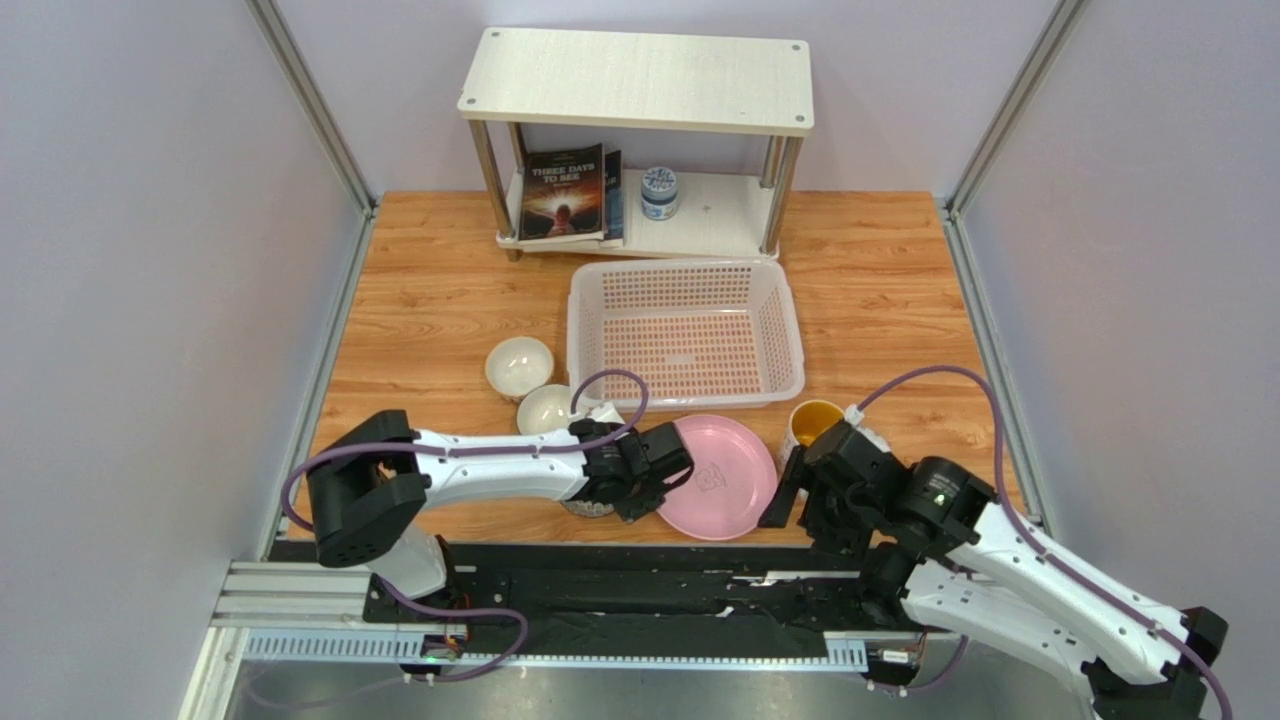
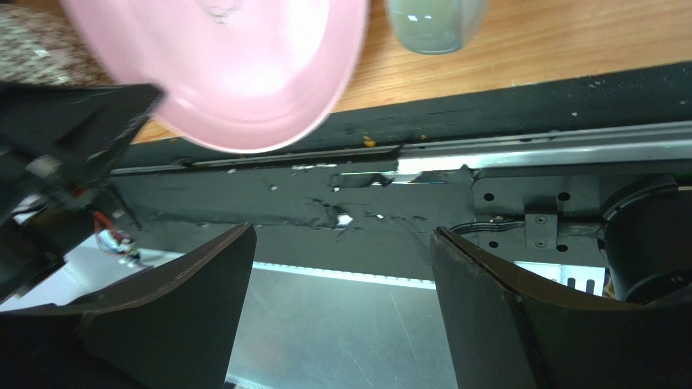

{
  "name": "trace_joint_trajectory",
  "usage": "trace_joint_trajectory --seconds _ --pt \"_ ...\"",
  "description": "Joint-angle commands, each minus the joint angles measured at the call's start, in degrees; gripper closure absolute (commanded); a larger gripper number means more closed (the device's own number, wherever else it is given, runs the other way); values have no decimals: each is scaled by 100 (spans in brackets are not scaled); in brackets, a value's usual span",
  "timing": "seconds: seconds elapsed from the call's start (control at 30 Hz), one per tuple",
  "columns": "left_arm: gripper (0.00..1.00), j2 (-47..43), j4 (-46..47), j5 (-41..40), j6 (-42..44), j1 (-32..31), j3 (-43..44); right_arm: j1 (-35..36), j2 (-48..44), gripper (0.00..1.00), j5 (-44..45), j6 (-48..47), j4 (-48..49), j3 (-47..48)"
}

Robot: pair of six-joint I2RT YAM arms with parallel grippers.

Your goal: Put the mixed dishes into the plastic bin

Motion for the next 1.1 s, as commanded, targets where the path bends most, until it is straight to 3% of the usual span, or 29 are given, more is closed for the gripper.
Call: trace_joint_trajectory --seconds 0.0,0.57,0.67,0.7,0.77,0.83,1.07 --pt "100 -267 -110 -49 102 18 72 66 -84 18 -50 667 686 -392" --pt "100 -109 171 452 304 26 -157 409 855 23 -138 2039 2137 -1149" --pt "100 -153 197 434 322 26 -183 575 1013 40 90 2258 2208 -1131" --pt "100 -153 215 452 322 18 -192 663 1040 53 230 2338 2217 -1122" --pt "100 -153 224 531 339 18 -201 751 1102 58 319 2487 2269 -1122" --pt "100 -171 224 557 365 18 -218 892 1163 59 451 2593 2252 -1105" --pt "100 -452 259 435 269 26 -368 1577 1559 45 574 3287 2102 -1026"
